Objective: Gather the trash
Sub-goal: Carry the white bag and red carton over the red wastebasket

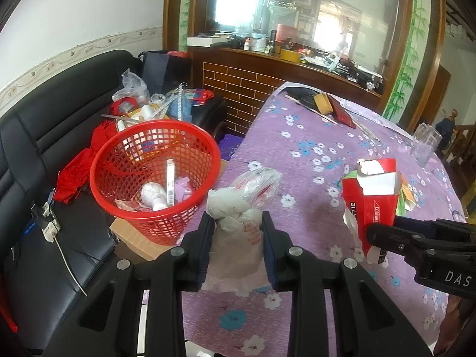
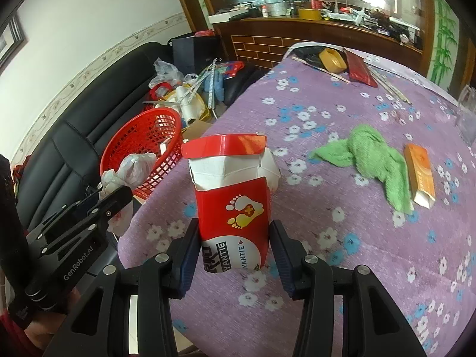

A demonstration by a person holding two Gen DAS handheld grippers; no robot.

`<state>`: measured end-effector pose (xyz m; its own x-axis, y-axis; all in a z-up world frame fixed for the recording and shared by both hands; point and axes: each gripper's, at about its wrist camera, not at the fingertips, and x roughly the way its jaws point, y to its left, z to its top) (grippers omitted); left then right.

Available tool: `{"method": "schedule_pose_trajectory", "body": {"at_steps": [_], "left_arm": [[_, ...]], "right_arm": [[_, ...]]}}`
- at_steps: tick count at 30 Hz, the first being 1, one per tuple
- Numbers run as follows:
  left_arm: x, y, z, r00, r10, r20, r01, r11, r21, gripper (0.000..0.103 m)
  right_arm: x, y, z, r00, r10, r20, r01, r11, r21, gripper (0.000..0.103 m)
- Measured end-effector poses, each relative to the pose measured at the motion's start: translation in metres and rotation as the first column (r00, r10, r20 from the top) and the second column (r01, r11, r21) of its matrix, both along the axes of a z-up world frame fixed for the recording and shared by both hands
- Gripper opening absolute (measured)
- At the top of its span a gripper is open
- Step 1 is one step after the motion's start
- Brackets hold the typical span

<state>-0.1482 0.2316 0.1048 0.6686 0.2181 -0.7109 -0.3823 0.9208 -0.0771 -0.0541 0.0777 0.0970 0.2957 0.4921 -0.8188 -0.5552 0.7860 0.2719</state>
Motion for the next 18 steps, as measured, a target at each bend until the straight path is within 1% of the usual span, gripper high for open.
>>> {"method": "schedule_pose_trajectory", "body": {"at_steps": [8,18], "left_arm": [[0.000,0.018,-0.001,1.000,0.030,0.005,-0.030,1.000,-0.006,0.029],[0.005,0.057,0.005,0.995,0.093,0.025,-0.092,0.996,-0.019,0.029]], "right_arm": [[0.003,0.023,0.003,0.999,0.037,0.000,-0.037,0.999,0.001,0.050],[0.015,0.065,0.014,0.996,0.091,0.013,-0.091,0.996,0.004,0.050]]}}
